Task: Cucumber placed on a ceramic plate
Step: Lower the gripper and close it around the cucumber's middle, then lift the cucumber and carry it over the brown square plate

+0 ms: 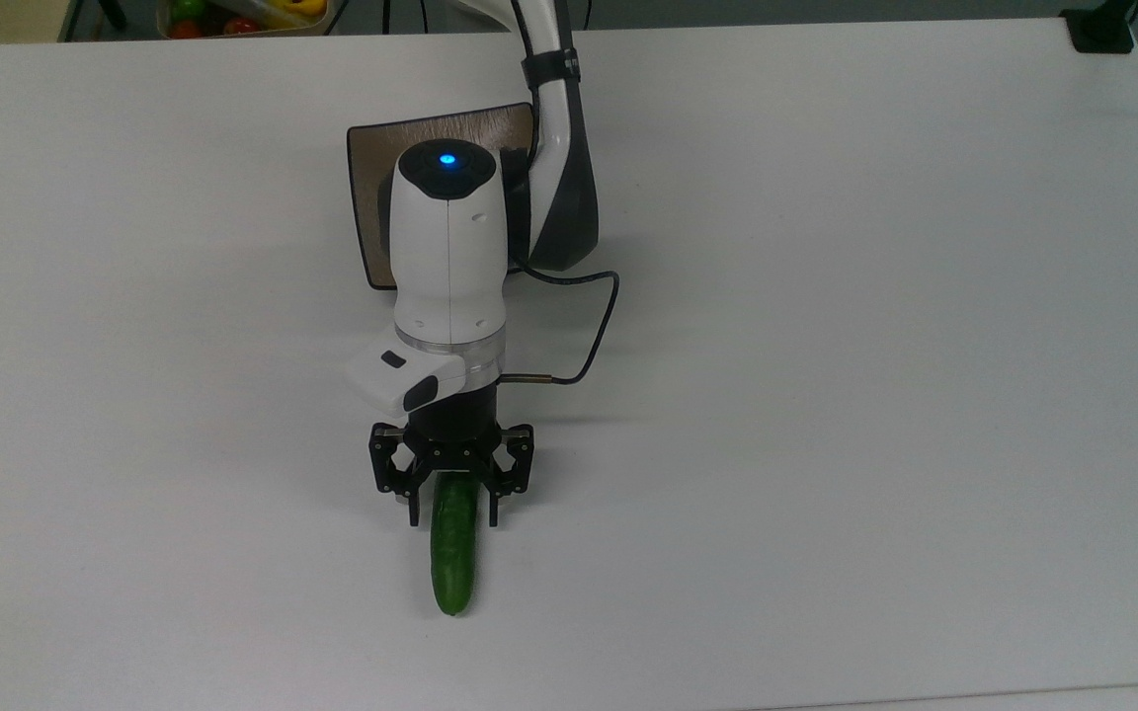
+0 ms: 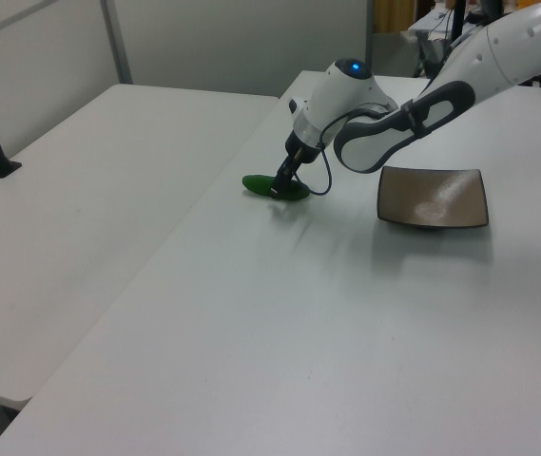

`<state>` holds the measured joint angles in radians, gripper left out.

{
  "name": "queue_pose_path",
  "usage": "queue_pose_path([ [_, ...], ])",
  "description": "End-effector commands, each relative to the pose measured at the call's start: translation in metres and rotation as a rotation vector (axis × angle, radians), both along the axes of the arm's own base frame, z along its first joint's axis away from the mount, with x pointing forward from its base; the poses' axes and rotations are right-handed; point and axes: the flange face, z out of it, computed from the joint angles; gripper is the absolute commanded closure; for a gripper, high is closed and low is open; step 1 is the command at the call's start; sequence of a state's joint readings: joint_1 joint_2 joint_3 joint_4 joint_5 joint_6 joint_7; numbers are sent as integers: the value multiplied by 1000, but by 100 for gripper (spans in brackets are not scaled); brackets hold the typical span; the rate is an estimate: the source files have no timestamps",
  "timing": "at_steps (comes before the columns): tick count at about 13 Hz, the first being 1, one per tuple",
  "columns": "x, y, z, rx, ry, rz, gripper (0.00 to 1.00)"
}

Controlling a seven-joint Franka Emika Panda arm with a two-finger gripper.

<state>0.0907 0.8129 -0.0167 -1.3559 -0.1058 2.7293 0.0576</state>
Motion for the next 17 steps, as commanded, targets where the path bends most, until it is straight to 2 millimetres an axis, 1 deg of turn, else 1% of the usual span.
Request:
queue_pose_path([
  [1, 4, 1, -2, -13, -25, 4, 55],
  [3, 4, 1, -2, -13, -25, 3, 68],
  [4, 4, 2, -2, -12, -25, 5, 78],
  [5, 4, 1, -2, -11, -25, 4, 83],
  [8, 3, 1, -1, -13, -24, 3, 83],
  [9, 3, 1, 2, -10, -27, 2, 83],
  [10, 1, 1, 9, -8, -30, 1, 83],
  [12, -5, -1, 53, -2, -63, -5, 83],
  [13, -12, -1, 64, 1, -63, -5, 83],
  [14, -20, -1, 82, 4, -66, -7, 83],
  [16, -36, -6, 119, -1, -11, -24, 83],
  [17, -42, -7, 131, -3, 14, -30, 83],
])
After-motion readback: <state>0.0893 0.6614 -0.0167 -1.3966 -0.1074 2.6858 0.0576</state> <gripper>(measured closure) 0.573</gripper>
